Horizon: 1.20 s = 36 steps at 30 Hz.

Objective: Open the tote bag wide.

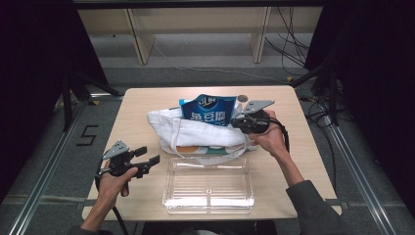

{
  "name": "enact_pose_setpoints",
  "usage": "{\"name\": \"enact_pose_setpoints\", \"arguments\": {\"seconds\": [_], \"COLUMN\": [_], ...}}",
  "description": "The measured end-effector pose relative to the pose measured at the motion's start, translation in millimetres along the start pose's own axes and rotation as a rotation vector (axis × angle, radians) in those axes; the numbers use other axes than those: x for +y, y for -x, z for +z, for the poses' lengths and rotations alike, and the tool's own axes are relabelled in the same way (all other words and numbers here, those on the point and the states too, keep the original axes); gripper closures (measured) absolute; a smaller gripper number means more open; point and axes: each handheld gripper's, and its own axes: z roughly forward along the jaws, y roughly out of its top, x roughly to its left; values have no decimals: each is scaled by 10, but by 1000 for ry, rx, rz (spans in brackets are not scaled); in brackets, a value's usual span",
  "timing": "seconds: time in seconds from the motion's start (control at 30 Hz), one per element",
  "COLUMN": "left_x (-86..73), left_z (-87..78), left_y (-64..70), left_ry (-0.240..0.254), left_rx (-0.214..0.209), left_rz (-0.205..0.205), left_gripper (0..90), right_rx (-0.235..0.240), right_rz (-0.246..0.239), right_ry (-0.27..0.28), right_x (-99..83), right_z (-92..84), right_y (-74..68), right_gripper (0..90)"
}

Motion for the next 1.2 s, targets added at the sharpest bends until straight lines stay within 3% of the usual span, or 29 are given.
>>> {"name": "enact_pose_setpoints", "arguments": {"seconds": [0.1,0.27,0.33,0.37,0.4,0.47,0.6,0.67,0.73,0.83,0.87,0.9,1.0,1.13,1.2], "left_x": [69,238,318,361,389,452,570,611,626,623,614,614,570,489,424], "left_z": [34,156,216,267,294,379,534,586,615,638,657,657,680,747,801], "left_y": [24,91,117,111,132,146,177,177,181,172,172,172,184,154,132], "left_ry": [-1,-4,-13,-7,-24,-29,-54,-52,-40,-41,-47,-47,-70,-111,-152], "left_rx": [-16,-41,-43,-65,-50,-67,-94,-87,-75,-98,-99,-99,-86,-88,-87], "left_rz": [12,33,47,67,39,37,56,76,97,89,122,122,188,195,226], "left_gripper": [291,332,367,382,400,421,463,493,593,726,766,788,817,842,843], "right_rx": [-1,14,10,15,13,22,28,19,27,35,28,28,46,54,68], "right_rz": [4,14,-4,2,-7,6,-14,-5,2,5,-10,-10,1,15,22], "right_ry": [20,7,20,16,23,17,32,35,39,40,55,55,57,28,16], "right_x": [-17,-34,-32,-34,-35,-36,-47,-56,-65,-73,-79,-79,-137,-198,-225], "right_z": [-14,-8,-6,-6,-6,-18,-31,-43,-51,-56,-67,-67,-63,7,53], "right_y": [1,-19,-6,-12,-11,-28,-43,-42,-44,-64,-55,-55,-62,-61,-79], "right_gripper": [868,867,867,867,868,867,866,866,866,866,866,866,866,866,866]}}
